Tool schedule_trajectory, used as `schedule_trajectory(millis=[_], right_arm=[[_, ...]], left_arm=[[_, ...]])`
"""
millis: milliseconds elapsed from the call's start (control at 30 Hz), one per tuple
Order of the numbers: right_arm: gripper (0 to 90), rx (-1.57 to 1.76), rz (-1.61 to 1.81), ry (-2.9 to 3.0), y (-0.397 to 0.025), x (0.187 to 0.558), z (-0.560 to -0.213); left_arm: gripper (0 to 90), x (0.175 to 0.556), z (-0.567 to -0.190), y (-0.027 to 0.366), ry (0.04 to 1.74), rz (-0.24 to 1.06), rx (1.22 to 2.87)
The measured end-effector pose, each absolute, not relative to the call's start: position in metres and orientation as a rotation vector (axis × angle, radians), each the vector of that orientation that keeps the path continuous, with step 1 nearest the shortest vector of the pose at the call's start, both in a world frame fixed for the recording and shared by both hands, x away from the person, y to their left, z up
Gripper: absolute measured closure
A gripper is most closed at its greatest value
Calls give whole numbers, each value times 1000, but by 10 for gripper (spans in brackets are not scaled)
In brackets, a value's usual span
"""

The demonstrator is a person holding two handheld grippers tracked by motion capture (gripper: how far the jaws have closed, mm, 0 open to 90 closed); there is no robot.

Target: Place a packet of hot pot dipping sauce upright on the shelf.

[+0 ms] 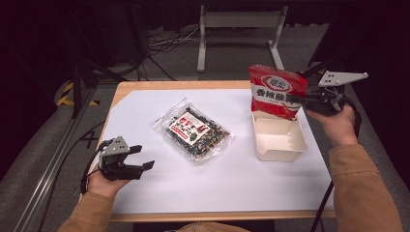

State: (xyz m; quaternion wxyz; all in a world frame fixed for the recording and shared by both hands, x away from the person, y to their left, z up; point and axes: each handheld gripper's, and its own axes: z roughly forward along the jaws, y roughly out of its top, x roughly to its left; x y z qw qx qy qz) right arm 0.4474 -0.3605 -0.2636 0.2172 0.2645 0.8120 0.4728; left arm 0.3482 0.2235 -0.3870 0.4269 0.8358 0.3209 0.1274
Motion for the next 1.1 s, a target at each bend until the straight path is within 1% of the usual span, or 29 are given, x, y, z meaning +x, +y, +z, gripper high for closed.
schedule_trajectory(millis=[567,1100], right_arm=[[893,829,1280,2269,-378,469,-284],[892,829,1174,2309,-368,490,-301]], left_arm=[[257,349,-390,223,811,312,2097],[257,350,-393,221,809,303,2113]])
